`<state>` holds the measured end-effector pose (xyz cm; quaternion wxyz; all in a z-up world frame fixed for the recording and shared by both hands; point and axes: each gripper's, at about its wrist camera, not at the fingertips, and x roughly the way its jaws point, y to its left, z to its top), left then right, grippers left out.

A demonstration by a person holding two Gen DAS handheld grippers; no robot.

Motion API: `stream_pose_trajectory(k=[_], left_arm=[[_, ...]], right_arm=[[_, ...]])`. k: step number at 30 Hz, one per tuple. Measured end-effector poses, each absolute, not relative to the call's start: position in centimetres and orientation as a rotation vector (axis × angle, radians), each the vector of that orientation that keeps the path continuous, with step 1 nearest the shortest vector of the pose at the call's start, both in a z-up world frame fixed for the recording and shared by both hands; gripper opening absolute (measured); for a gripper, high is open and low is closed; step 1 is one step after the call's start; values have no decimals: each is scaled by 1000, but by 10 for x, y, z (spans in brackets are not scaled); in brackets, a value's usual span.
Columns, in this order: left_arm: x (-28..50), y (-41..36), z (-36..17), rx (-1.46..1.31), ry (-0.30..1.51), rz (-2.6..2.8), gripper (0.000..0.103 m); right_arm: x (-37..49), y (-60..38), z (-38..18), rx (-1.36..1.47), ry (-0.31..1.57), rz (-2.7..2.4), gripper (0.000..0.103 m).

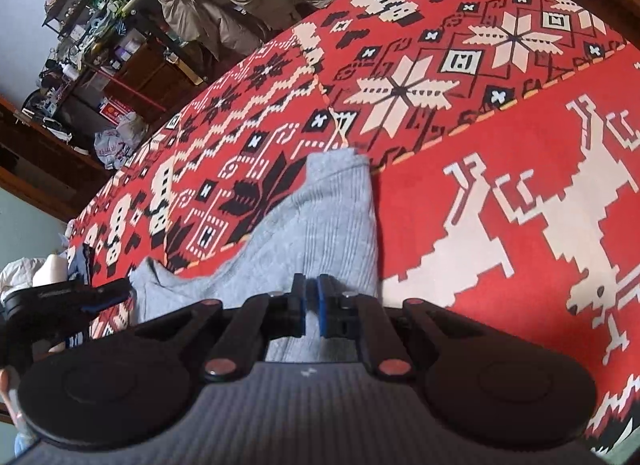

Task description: Fold clothes

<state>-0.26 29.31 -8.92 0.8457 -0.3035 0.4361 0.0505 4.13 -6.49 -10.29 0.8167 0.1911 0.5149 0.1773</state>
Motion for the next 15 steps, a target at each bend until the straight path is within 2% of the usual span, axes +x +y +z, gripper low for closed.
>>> stream_pose_trajectory(k=[5, 11, 15], left_arm=[[-22, 259, -69, -632, 926, -57, 8], [-14, 211, -86, -474, 1007, -73, 8], [-9, 220, -92, -457, 1007, 7, 8]], right_arm=[[31, -46, -91, 361, 1074, 438, 8], [20, -19, -94, 241, 1079, 463, 8], [22, -18, -105, 243, 1107, 458, 8]])
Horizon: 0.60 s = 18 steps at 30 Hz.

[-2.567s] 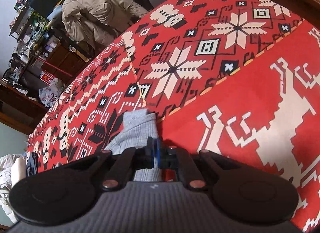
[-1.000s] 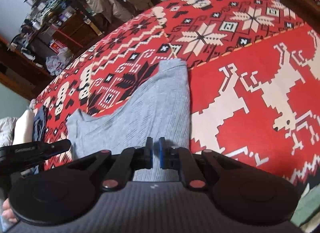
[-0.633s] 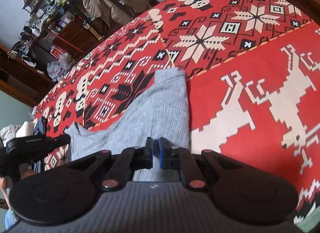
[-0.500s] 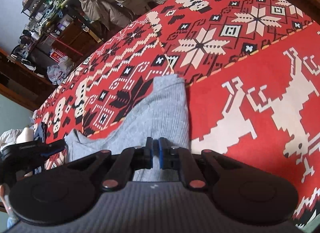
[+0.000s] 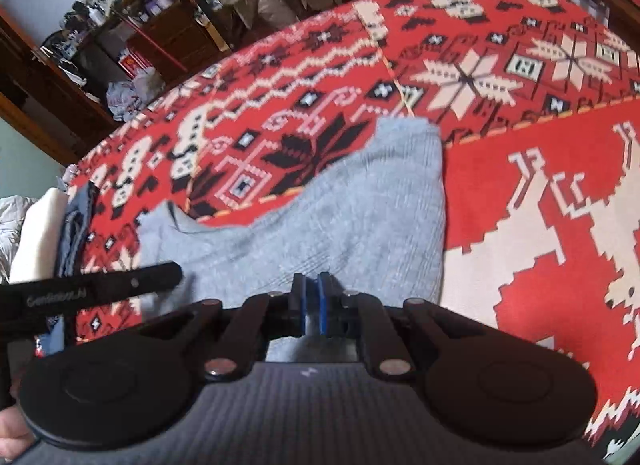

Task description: Fold clothes

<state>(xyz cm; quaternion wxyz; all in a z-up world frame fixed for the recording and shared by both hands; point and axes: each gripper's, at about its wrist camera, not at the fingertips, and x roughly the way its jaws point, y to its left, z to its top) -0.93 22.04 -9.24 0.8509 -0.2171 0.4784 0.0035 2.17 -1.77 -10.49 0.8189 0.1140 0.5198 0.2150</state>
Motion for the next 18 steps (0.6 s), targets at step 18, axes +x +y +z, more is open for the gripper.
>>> stream_pose_trajectory(k=[18], left_arm=[[-10, 246, -106, -672, 1037, -39, 32]], right_arm=[[24, -25, -106, 294, 1116, 472, 9]])
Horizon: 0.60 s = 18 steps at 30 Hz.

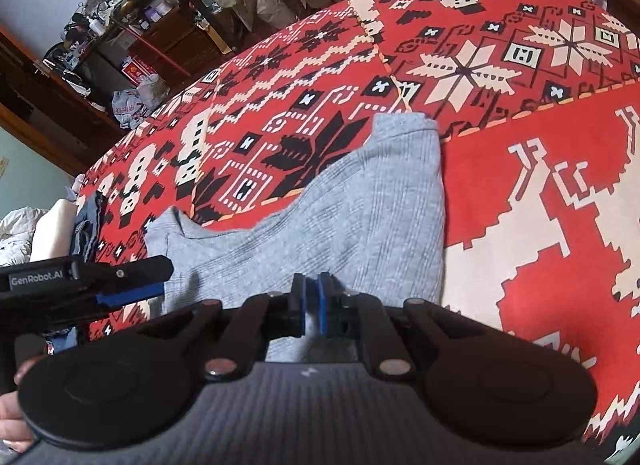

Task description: Fold clothes

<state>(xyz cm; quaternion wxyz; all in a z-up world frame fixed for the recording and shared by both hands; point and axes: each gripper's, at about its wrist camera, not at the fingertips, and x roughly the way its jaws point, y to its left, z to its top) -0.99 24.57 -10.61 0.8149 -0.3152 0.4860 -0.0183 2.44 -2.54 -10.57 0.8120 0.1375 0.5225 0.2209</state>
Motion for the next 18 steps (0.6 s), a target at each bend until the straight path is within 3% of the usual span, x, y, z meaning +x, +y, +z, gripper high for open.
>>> stream_pose_trajectory(k=[5, 7, 8, 13, 18], left_arm=[[-10, 243, -108, -662, 1052, -22, 31], [-11, 240, -106, -646, 1051, -12, 18], [-11, 239, -105, -632, 1049, -4, 1], [-21, 230, -87, -546, 956, 24, 1], [-19, 229, -92, -471, 1001, 128, 1]], right_arm=[[25, -26, -106, 295, 1118, 472, 9], [25, -26, -106, 295, 1118, 473, 9], [25, -26, -106, 296, 1118, 473, 9], [25, -26, -107, 296, 1118, 473, 8], [26, -27, -109, 303, 1123, 472, 7]])
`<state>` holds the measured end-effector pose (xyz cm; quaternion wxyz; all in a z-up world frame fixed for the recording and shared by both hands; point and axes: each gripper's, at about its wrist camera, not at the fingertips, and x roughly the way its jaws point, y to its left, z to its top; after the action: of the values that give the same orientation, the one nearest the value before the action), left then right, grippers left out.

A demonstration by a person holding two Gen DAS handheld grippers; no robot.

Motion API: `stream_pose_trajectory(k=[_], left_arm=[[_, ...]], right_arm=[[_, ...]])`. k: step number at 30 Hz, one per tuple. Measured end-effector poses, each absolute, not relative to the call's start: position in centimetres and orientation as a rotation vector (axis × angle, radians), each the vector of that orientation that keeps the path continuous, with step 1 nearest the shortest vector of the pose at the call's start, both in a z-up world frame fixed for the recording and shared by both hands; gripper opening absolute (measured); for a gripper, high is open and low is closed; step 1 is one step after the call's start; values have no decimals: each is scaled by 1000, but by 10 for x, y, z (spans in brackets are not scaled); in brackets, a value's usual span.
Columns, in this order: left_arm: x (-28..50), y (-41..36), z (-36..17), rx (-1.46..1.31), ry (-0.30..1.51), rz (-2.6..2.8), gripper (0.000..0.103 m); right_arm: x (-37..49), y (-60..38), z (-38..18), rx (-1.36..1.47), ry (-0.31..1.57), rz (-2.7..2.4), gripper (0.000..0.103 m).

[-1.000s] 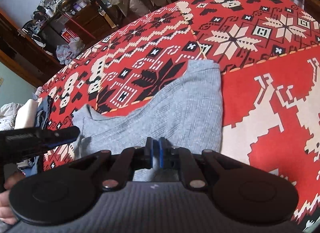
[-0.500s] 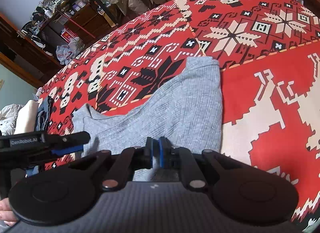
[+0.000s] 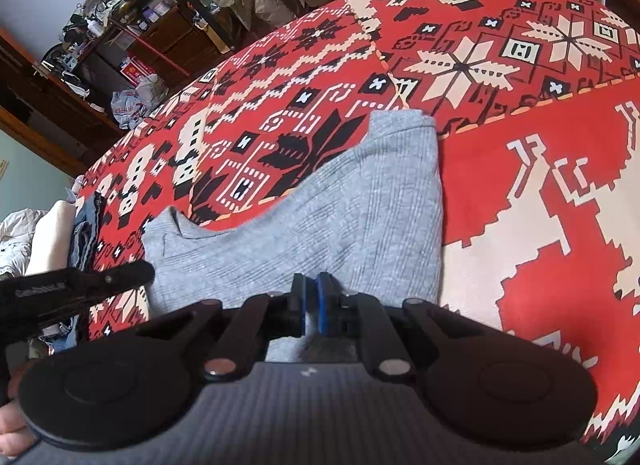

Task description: Fold clothes

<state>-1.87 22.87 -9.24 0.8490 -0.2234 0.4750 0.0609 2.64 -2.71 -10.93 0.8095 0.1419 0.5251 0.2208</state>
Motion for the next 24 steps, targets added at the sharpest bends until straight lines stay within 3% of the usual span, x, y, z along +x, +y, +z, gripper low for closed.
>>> stream_pose_trajectory(k=[4, 13, 24], left_arm=[[-14, 228, -101, -456, 1035, 146, 2], [-31, 245, -93, -591, 1031, 121, 16], [-87, 236, -91, -603, 1059, 87, 17]], right_arm=[[27, -27, -110, 300, 1121, 471, 5], [9, -29, -88, 315, 1069, 527, 9], [-55, 18, -96, 129, 1160, 655, 9]])
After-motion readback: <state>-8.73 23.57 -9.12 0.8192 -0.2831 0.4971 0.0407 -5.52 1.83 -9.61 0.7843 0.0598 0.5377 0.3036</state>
